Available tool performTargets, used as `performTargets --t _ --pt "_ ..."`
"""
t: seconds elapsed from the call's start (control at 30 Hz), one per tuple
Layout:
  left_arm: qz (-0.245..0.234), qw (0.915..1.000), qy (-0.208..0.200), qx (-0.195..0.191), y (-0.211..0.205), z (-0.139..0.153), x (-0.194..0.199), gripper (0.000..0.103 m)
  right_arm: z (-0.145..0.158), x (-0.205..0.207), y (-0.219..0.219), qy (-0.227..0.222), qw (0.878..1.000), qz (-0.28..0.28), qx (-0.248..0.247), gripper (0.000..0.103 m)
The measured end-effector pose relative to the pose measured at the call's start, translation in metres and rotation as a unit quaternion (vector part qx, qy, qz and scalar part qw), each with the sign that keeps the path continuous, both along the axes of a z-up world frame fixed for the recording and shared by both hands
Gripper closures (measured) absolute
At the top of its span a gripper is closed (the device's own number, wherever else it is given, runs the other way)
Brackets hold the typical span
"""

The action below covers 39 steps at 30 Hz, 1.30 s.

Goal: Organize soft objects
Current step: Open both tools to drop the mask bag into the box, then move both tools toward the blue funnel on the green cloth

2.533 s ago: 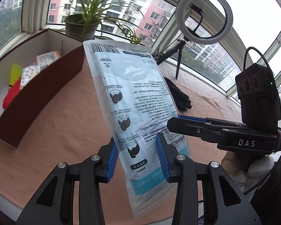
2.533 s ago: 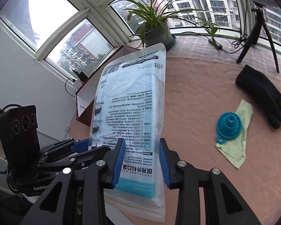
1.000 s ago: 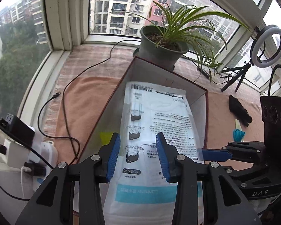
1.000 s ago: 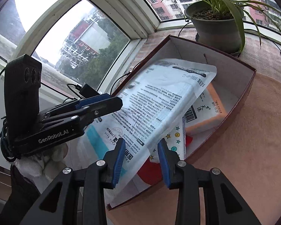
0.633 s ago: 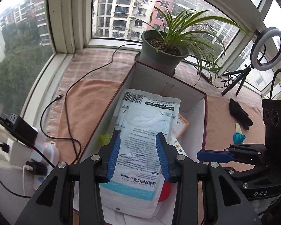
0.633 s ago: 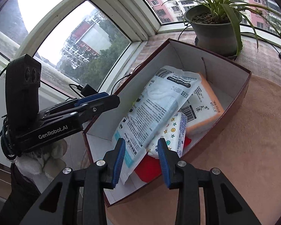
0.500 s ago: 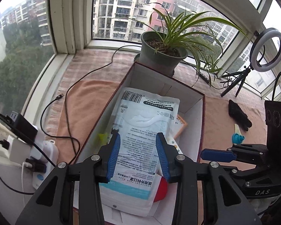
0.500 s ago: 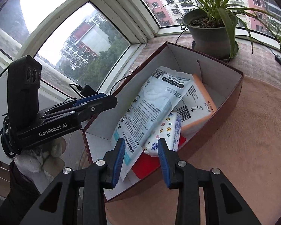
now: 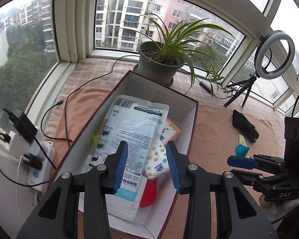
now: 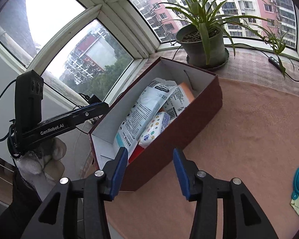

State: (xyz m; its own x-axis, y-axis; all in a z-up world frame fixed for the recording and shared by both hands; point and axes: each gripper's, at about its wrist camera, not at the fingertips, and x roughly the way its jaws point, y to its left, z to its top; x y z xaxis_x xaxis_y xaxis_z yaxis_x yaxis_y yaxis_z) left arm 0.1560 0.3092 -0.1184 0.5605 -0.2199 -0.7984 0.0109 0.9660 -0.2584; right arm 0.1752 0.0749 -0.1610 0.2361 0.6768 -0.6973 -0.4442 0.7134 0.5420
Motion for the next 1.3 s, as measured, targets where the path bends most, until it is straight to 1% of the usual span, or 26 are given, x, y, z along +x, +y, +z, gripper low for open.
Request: performTargets --t 0.23,0.33,0.43,0.57,0.67,0.77,0.8,0.87,1.03,1.13,1.2,1.3 --pt "-0.009 0.9998 -0.010 -0.015 -0.041 0.003 -0.018 0.065 0.007 -0.019 -0.054 -0.018 1.000 -0.024 0.007 0.058" --pt "-0.013 0.9996 -0.010 -0.021 -0.064 -0.002 -0.024 0.061 0.007 -0.027 -0.081 -0.030 0.999 -0.039 0.000 0.057" --pt "-0.018 0.9990 -0.004 -0.041 -0.087 -0.008 -0.029 0.060 0.003 -0.033 -0.111 -0.036 0.998 -0.053 -0.010 0.055" --pt "-0.029 0.9983 -0.002 -0.051 -0.124 -0.017 -0.034 0.061 -0.006 -0.039 -0.158 -0.028 0.996 -0.078 -0.017 0.055" --pt "-0.038 0.9975 0.001 -0.059 -0.152 -0.024 -0.035 0.060 -0.012 -0.042 -0.194 -0.030 0.994 -0.101 -0.027 0.055" --pt "-0.050 0.9975 -0.002 -0.050 -0.184 -0.031 -0.036 0.060 -0.017 -0.046 -0.223 -0.040 0.991 -0.118 -0.047 0.053" --pt "-0.056 0.9972 -0.002 -0.050 -0.194 -0.034 -0.036 0.060 -0.020 -0.047 -0.232 -0.042 0.990 -0.122 -0.055 0.052" --pt "-0.067 0.9964 0.000 -0.052 -0.214 -0.040 -0.036 0.060 -0.025 -0.050 -0.249 -0.047 0.988 -0.129 -0.070 0.052" --pt "-0.096 0.9944 -0.001 -0.045 -0.260 -0.054 -0.034 0.055 -0.043 -0.048 -0.283 -0.051 0.983 -0.148 -0.094 0.052" --pt "-0.107 0.9932 0.004 -0.046 -0.282 -0.063 -0.030 0.055 -0.053 -0.044 -0.295 -0.062 0.980 -0.154 -0.114 0.052" --pt "-0.112 0.9930 0.002 -0.039 -0.295 -0.069 -0.027 0.055 -0.061 -0.040 -0.299 -0.072 0.977 -0.152 -0.128 0.052" --pt "-0.124 0.9917 0.004 -0.032 -0.313 -0.078 -0.022 0.055 -0.074 -0.034 -0.303 -0.073 0.976 -0.149 -0.141 0.052"
